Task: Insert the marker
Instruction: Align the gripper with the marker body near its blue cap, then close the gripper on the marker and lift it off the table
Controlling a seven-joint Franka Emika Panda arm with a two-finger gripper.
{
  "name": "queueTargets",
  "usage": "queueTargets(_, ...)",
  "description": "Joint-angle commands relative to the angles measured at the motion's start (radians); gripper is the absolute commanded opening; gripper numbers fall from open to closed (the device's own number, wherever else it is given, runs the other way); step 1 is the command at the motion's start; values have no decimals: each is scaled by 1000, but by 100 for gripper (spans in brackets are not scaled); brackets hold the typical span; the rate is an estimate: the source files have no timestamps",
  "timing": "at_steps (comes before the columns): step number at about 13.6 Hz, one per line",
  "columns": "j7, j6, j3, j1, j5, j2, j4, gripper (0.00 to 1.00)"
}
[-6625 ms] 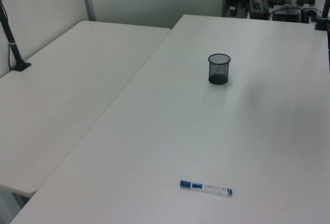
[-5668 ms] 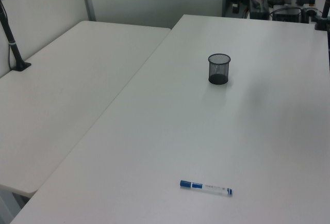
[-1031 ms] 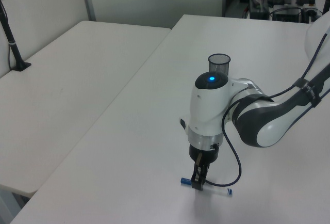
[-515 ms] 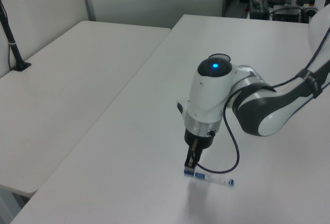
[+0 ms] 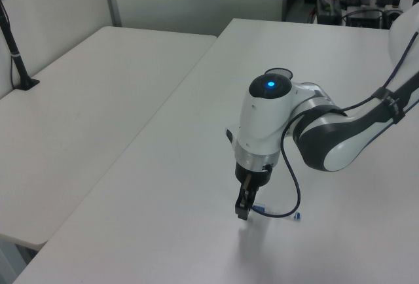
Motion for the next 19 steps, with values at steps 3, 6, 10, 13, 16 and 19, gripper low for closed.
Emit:
queueTargets(3,5,-2,-1,-54,-20,-2,-35,41)
queueTargets(6,-32,-2,-1,-91,-20,6,-43,41)
queueTargets(10,-38,-2,-1,-91,-11,5,-50,41)
queueTargets(13,-32,-9,1,-90,-5,-12,-47,42)
queueTargets(16,-7,-103,1,-93,13,-72,-46,45)
queueTargets(19,49,-132,-1,-108,78,-107,-44,53)
